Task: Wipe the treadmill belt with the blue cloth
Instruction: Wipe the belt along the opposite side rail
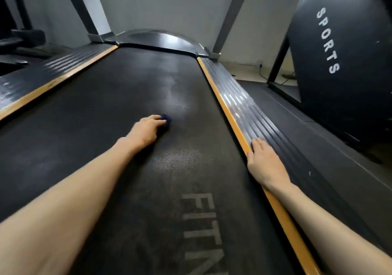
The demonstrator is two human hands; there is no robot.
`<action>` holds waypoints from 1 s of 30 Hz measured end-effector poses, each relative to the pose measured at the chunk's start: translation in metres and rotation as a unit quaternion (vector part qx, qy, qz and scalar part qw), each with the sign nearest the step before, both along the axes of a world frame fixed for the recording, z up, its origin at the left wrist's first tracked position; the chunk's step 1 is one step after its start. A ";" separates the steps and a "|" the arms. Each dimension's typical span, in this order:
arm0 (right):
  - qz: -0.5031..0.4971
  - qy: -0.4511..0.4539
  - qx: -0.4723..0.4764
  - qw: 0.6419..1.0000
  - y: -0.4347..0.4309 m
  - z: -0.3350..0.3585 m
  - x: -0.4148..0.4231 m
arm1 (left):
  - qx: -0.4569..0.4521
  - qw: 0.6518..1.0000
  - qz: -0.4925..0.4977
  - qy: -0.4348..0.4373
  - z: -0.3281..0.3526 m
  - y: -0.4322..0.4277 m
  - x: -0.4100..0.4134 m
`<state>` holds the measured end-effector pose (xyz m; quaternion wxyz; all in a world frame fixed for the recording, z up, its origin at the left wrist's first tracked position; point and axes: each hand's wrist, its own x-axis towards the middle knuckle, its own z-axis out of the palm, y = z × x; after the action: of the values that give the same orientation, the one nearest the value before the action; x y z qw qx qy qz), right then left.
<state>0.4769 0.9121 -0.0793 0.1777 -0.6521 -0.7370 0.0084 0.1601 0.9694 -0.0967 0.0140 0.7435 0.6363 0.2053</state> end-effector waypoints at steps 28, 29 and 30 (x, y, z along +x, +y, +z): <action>-0.002 0.025 -0.001 1.000 0.001 -0.004 0.002 | 0.023 0.904 -0.426 0.006 0.003 -0.141 0.124; 0.002 0.020 -0.002 1.000 0.001 -0.003 0.003 | 0.028 0.897 -0.440 0.034 -0.001 -0.145 0.120; 0.004 0.018 -0.007 1.000 -0.001 -0.002 0.003 | 0.049 0.899 -0.430 0.063 -0.003 -0.137 0.116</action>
<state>0.4799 0.9115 -0.0809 0.1863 -0.6503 -0.7360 0.0260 0.2758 0.8320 -0.0997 0.0248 0.9559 0.2432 0.1627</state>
